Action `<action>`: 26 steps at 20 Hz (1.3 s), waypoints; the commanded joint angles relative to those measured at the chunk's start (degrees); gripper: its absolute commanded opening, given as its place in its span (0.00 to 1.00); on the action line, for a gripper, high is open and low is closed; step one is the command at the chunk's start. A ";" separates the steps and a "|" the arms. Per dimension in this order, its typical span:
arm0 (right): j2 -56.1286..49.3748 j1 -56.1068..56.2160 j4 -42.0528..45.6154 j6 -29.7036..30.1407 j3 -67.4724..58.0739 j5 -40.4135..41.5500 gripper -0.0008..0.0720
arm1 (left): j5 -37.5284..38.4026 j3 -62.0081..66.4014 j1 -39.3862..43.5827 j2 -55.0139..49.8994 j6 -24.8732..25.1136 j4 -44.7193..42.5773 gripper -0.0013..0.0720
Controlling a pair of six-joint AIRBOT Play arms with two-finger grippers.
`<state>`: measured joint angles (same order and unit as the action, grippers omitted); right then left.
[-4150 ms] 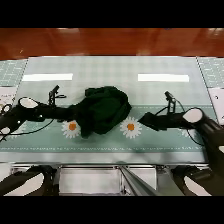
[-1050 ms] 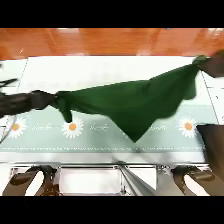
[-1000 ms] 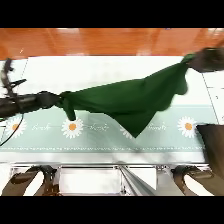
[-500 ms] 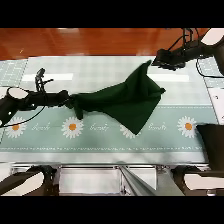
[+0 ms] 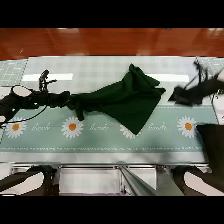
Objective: Fold the shirts.
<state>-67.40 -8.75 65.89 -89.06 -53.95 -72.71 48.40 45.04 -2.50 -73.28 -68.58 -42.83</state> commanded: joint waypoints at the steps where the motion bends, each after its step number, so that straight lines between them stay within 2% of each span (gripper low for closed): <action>1: 6.56 -0.42 -12.13 4.90 19.87 6.03 0.57 | 0.26 0.07 0.02 -0.11 -0.04 -0.02 0.04; 7: 0.61 6.08 -15.96 6.99 23.47 10.10 0.57 | 0.26 0.07 0.02 -0.15 -0.04 -0.02 0.04; 10: -4.87 11.50 -21.44 9.46 23.17 14.34 0.57 | 0.28 0.07 0.04 -0.15 -0.04 -0.02 0.04; 13: -8.02 14.51 -26.60 10.71 20.39 18.40 0.57 | 0.26 0.07 0.02 -0.15 -0.07 -0.02 0.04; 17: -11.61 17.81 -28.04 10.71 14.97 19.47 0.56 | 0.24 0.07 0.02 -0.15 -0.04 -0.02 0.04; 18: -12.63 18.84 -28.06 10.71 13.90 19.63 0.53 | 0.26 0.07 0.02 -0.15 -0.04 -0.02 0.04; 19: -13.68 19.89 -28.09 10.71 13.00 19.65 0.43 | 0.26 0.07 0.02 -0.15 -0.04 -0.02 0.04; 21: -14.82 21.53 -28.46 13.46 11.43 19.65 0.04 | 0.26 0.07 0.02 -0.15 -0.04 -0.02 0.04; 26: -13.35 20.87 -27.17 15.08 1.29 13.42 0.04 | 1.70 1.57 -0.66 0.63 -0.04 -0.02 0.04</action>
<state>-81.25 12.27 38.15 -74.94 -46.96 -55.42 49.12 45.56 -2.70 -73.14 -68.62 -42.87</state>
